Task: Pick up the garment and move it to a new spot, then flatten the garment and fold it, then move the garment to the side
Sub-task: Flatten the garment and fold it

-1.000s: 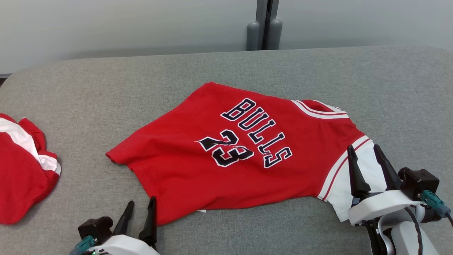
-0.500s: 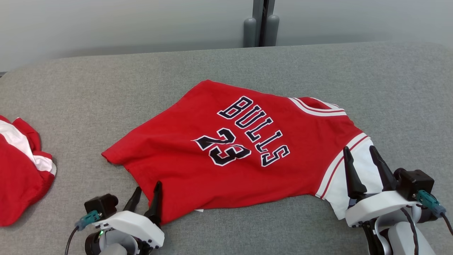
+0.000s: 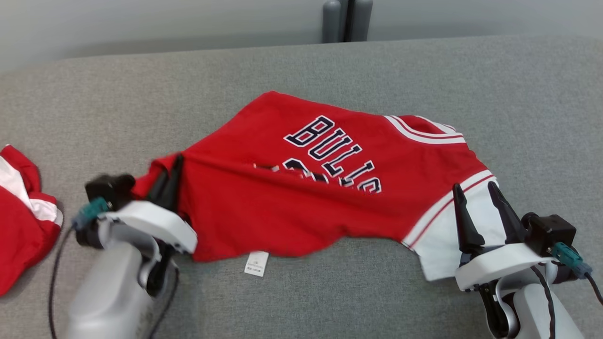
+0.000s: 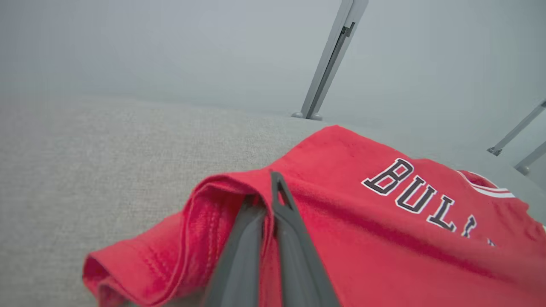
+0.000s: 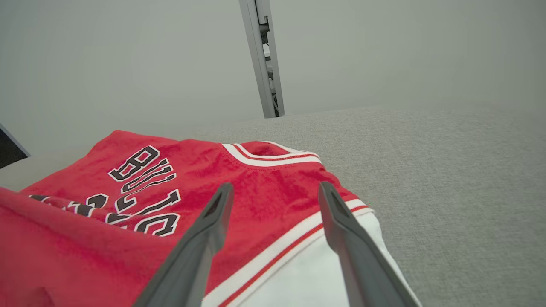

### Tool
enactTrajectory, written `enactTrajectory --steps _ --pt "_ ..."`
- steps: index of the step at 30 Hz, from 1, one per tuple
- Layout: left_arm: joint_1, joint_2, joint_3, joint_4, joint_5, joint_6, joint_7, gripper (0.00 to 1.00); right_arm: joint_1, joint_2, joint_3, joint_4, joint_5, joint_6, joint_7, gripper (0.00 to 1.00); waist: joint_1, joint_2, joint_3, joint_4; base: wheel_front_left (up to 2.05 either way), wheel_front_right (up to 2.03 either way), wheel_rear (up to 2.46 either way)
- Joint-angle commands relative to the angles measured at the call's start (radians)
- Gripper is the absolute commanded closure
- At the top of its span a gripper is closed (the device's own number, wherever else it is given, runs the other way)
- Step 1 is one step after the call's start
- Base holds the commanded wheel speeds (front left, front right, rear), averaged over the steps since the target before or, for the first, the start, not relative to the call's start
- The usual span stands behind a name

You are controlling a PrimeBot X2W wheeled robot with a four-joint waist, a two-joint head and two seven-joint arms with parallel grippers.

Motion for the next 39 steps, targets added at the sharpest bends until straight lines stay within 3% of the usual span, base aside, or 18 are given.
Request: enactTrajectory --steps 1,11,16,17,18,19,20,28,39 --pt "-0.047 0.029 0.001 0.004 0.026 -0.004 0.000 1.00 -0.016 -0.006 0.004 -0.004 0.008 0.000 0.000 0.00 0.0000 0.0000 0.021 -0.010 0.00 0.00 0.00" --pt "-0.249 0.118 0.012 0.114 0.089 0.006 0.000 1.00 -0.063 -0.006 0.035 -0.018 0.036 0.000 0.000 0.00 0.0000 0.0000 0.101 -0.081 0.00 0.00 0.00" --pt "-0.271 0.116 0.048 0.103 0.147 0.031 0.000 1.00 -0.074 -0.006 0.034 -0.018 0.025 0.000 0.000 0.00 0.0000 0.0000 0.121 -0.099 0.00 0.00 0.00" --pt "-0.276 0.117 0.048 0.111 0.159 0.032 0.000 0.84 -0.074 -0.006 0.036 -0.017 0.025 0.000 0.000 0.00 0.0000 0.0000 0.122 -0.102 0.00 0.00 0.00" --pt "-0.281 0.114 0.064 0.107 0.176 0.041 -0.001 0.56 -0.077 -0.006 0.038 -0.015 0.025 0.000 0.000 0.00 0.0000 0.0000 0.119 -0.106 0.00 0.00 0.00" --pt "-0.277 0.111 0.073 0.101 0.184 0.049 -0.001 0.42 -0.078 -0.006 0.038 -0.014 0.025 0.000 0.000 0.00 0.0000 0.0000 0.116 -0.107 0.00 0.00 0.00" --pt "-0.265 0.105 0.085 0.095 0.190 0.055 0.000 0.00 -0.077 -0.006 0.037 -0.014 0.026 0.000 0.000 0.00 0.0000 0.0000 0.112 -0.108 0.00 0.00 0.00" --pt "-0.108 0.063 0.155 0.058 0.248 0.104 0.000 0.00 -0.042 -0.006 0.038 -0.008 0.032 0.000 0.000 0.00 0.0000 0.0000 0.027 -0.091 0.00 0.00 0.00" --pt "0.164 -0.014 0.228 -0.126 0.334 0.116 0.000 0.00 0.029 -0.006 0.041 -0.014 0.010 0.000 0.000 0.00 0.0000 0.0000 -0.082 -0.034 0.00 0.00 0.00"
